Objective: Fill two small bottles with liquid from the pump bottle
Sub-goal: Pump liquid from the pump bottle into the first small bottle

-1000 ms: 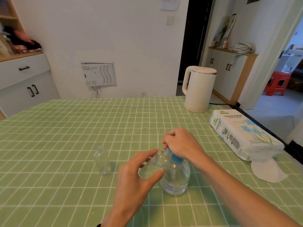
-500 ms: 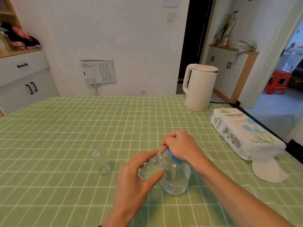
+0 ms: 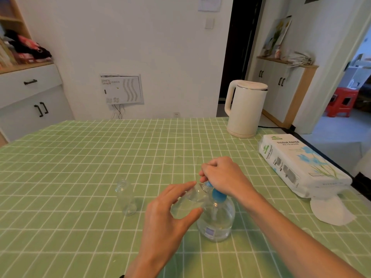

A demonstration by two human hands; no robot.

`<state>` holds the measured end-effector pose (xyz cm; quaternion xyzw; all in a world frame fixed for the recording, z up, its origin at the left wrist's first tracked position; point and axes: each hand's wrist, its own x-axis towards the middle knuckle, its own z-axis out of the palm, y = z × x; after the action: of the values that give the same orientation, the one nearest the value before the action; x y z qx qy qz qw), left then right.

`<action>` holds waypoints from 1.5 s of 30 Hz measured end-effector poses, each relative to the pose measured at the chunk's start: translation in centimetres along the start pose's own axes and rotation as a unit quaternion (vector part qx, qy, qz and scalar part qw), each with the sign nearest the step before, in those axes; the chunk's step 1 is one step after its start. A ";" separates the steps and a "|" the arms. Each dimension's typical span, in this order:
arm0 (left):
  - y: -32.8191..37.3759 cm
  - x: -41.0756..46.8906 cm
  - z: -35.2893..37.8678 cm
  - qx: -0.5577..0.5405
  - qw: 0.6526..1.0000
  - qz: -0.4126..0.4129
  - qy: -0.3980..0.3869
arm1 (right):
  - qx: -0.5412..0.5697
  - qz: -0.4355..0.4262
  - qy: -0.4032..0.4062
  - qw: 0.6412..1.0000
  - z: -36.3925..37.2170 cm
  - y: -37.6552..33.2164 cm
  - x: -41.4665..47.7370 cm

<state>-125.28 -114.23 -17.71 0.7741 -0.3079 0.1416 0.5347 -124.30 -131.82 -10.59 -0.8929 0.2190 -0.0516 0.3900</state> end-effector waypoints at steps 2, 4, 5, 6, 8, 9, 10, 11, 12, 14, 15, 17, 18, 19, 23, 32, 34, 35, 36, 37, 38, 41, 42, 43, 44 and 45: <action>-0.2 -0.1 0.0 0.000 1.000 -0.003 -0.003 | 0.007 0.004 0.005 1.000 0.3 0.3 -0.1; -0.5 -0.2 0.1 0.002 1.000 -0.004 -0.006 | 0.012 0.010 0.003 1.000 0.5 0.6 -0.2; -0.6 -0.3 0.2 0.002 1.000 -0.006 -0.008 | 0.014 0.012 0.001 1.000 0.5 0.7 -0.3; -0.7 -0.3 0.3 0.002 1.000 -0.007 -0.008 | 0.015 0.012 0.001 1.000 0.5 0.7 -0.3; -0.9 -0.4 0.3 0.003 1.000 -0.008 -0.006 | 0.012 0.009 0.006 1.000 0.5 0.6 -0.4; -0.8 -0.4 0.3 0.004 1.000 -0.007 -0.007 | 0.010 0.007 0.008 1.000 0.4 0.6 -0.4; -0.8 -0.3 0.3 0.004 1.000 -0.006 -0.007 | 0.008 0.004 0.008 1.000 0.3 0.6 -0.4; -0.8 -0.3 0.3 0.003 1.000 -0.005 -0.008 | 0.005 0.001 0.008 1.000 0.3 0.5 -0.5; -0.7 -0.3 0.2 0.003 1.000 -0.005 -0.009 | 0.002 -0.002 0.009 1.000 0.2 0.5 -0.5; -0.4 -0.3 0.1 -0.001 1.000 -0.004 -0.008 | 0.000 -0.010 0.013 1.000 0.0 0.3 -0.5; -0.3 -0.2 0.1 -0.003 1.000 -0.004 -0.008 | -0.003 -0.016 0.017 1.000 -0.1 0.3 -0.4; -0.2 -0.1 0.0 0.000 1.000 -0.001 -0.009 | -0.016 -0.032 0.030 0.999 -0.2 0.3 -0.1; -0.2 -0.1 -0.1 0.002 1.000 -0.001 -0.011 | -0.023 -0.036 0.034 0.999 -0.2 0.3 0.0; -0.2 -0.1 -0.1 0.003 1.000 -0.001 -0.013 | -0.026 -0.037 0.034 0.998 -0.2 0.3 0.1; -0.3 -0.2 0.0 0.004 1.000 -0.006 -0.011 | -0.001 -0.031 0.026 0.999 0.2 0.4 0.2; -0.8 -0.5 0.3 0.000 1.000 -0.011 -0.016 | 0.013 -0.022 0.021 0.999 0.6 1.0 -0.1; -0.6 -0.4 0.2 0.002 1.000 -0.011 -0.014 | 0.011 -0.026 0.021 0.999 0.5 0.8 -0.1; -0.4 -0.4 0.1 0.000 1.000 -0.011 -0.012 | 0.011 -0.025 0.019 0.999 0.4 0.7 -0.1; -0.2 -0.3 0.0 -0.002 1.000 -0.010 -0.010 | 0.010 -0.025 0.016 1.000 0.3 0.6 -0.1; 0.0 -0.3 -0.1 -0.004 1.000 -0.008 -0.010 | 0.006 -0.025 0.014 1.000 0.1 0.5 0.0; 0.1 -0.2 -0.1 -0.005 1.000 -0.007 -0.010 | 0.000 -0.027 0.014 1.000 0.0 0.4 0.0; -0.1 -0.1 -0.1 0.002 1.000 -0.002 -0.015 | -0.011 -0.036 0.009 0.999 -0.4 0.0 0.0; -0.2 -0.1 -0.1 0.005 1.000 -0.003 -0.016 | -0.009 -0.039 0.006 0.999 -0.4 -0.1 0.0; -0.3 -0.1 -0.1 0.007 1.000 -0.004 -0.016 | -0.005 -0.037 0.006 0.999 -0.3 -0.1 0.0; -0.3 -0.1 -0.1 0.007 1.000 -0.004 -0.016 | 0.003 -0.033 0.007 0.999 -0.2 -0.1 0.0; -0.2 -0.1 -0.1 0.006 1.000 -0.003 -0.014 | 0.013 -0.026 0.009 1.000 -0.2 0.1 0.1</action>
<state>-125.22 -114.07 -17.90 0.7802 -0.3125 0.1309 0.5258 -124.31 -132.04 -10.55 -0.8927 0.1982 -0.0726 0.3981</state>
